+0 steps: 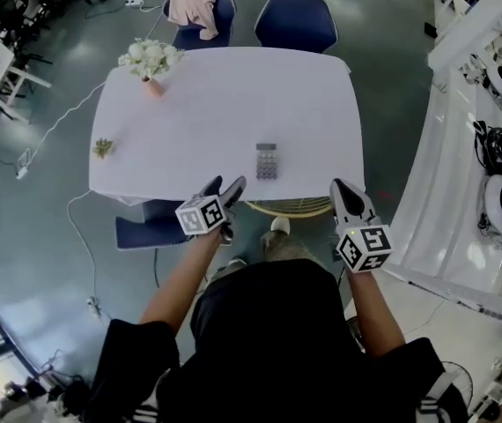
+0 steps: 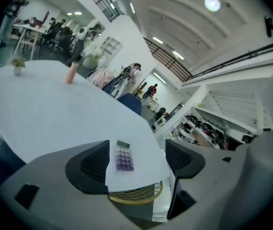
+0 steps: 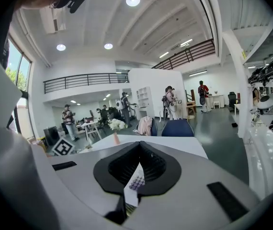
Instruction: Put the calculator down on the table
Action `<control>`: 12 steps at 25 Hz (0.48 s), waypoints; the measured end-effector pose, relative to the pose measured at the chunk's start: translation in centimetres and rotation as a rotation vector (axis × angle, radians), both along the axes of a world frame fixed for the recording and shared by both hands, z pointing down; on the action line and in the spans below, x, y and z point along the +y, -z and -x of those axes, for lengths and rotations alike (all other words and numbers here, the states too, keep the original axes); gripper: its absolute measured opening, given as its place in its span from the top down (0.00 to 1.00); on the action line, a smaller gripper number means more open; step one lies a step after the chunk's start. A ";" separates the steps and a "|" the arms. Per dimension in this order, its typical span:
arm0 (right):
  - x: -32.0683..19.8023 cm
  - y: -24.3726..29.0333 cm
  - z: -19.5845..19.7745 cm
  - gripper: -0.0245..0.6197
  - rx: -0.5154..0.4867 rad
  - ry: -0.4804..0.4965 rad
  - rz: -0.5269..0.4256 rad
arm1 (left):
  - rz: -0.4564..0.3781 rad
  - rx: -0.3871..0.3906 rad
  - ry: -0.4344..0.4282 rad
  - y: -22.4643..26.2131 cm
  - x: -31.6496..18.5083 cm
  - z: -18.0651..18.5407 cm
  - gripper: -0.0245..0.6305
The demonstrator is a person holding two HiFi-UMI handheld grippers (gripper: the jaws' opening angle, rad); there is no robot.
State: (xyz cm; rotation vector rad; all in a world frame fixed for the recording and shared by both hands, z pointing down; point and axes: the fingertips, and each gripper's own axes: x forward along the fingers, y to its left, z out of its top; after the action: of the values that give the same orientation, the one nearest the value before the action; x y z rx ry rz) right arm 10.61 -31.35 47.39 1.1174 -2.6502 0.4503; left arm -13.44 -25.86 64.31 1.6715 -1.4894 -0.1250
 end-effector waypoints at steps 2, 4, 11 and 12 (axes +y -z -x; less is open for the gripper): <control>1.8 0.9 1.3 0.97 -0.011 0.008 -0.009 | -0.112 -0.043 -0.085 5.0 3.5 -0.2 0.44; 3.9 1.8 2.8 0.97 -0.016 0.023 -0.023 | -0.231 -0.102 -0.135 9.9 7.1 -0.4 0.44; 11.7 3.7 8.3 0.97 -0.009 0.096 -0.074 | -0.497 -0.182 -0.024 20.8 16.7 1.0 0.75; 12.6 3.9 8.7 0.97 -0.014 0.100 -0.079 | -0.515 -0.190 -0.017 21.4 17.5 1.1 0.76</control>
State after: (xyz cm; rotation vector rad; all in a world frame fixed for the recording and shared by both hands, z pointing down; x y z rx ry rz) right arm 1.94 -18.77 43.51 1.0013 -2.7424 0.3391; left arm -14.58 -8.41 42.87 2.1519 -1.6791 -0.3766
